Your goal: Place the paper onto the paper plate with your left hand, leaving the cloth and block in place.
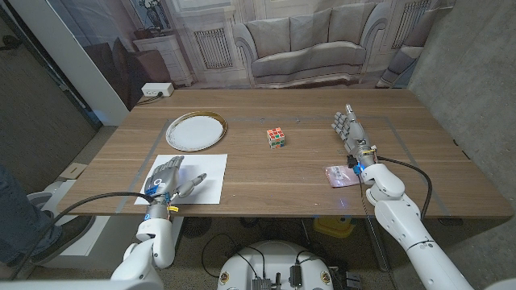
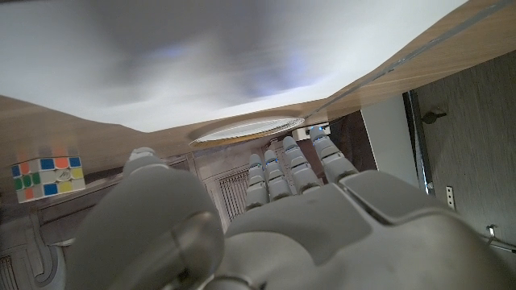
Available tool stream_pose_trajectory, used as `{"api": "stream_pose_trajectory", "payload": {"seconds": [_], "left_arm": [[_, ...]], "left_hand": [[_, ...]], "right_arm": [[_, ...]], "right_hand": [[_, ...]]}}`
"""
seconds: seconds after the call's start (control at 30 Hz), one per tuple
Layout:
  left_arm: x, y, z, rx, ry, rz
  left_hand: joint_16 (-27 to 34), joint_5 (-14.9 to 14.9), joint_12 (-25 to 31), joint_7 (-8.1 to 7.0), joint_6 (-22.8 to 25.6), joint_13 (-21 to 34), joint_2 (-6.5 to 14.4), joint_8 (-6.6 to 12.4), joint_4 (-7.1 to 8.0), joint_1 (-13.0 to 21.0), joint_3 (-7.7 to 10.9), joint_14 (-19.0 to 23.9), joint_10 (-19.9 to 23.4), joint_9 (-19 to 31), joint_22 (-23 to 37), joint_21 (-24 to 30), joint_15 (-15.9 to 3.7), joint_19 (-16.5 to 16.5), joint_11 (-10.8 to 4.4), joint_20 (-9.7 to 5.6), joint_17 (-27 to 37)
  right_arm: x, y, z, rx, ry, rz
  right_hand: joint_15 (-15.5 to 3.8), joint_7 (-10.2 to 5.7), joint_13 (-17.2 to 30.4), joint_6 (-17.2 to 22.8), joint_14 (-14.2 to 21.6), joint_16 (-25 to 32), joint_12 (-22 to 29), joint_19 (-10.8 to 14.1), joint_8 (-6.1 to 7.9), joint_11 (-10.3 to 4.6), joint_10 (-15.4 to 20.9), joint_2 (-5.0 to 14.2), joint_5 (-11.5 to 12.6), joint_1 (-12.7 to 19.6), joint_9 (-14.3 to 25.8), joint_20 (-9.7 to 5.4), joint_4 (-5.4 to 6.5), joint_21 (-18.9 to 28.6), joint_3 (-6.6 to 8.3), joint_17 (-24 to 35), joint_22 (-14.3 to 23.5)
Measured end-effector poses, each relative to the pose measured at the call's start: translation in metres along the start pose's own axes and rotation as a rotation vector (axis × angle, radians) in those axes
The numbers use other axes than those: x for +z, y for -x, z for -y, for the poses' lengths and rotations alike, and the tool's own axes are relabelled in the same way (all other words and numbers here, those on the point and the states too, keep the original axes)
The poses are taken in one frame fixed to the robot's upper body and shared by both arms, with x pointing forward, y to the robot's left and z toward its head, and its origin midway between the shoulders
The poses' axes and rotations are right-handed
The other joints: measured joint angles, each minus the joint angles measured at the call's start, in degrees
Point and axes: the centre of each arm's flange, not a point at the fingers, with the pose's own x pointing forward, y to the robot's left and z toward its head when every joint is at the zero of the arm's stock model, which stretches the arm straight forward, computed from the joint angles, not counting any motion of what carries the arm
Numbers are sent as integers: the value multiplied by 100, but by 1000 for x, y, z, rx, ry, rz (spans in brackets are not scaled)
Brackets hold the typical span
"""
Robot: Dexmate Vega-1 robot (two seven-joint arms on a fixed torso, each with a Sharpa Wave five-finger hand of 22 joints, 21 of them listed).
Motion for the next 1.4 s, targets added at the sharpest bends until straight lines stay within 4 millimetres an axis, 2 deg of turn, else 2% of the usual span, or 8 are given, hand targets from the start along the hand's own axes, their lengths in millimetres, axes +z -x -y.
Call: {"api": "stream_pose_trajectory", "payload": {"seconds": [1.4], "left_arm": [[3,-7,24,-52,1,-21]], "left_hand": [[0,43,0,-31,-30,-2,-23,-23,-4,22,-90,-84,-82,0,28,-48,26,-197,-82,91,-1]], "right_arm": [[-3,-1,-1,-9,-4,-9]], "right_hand": [[0,0,0,0,0,0,0,0,0,0,0,0,0,0,0,0,-24,-67,-24,0,0]]}}
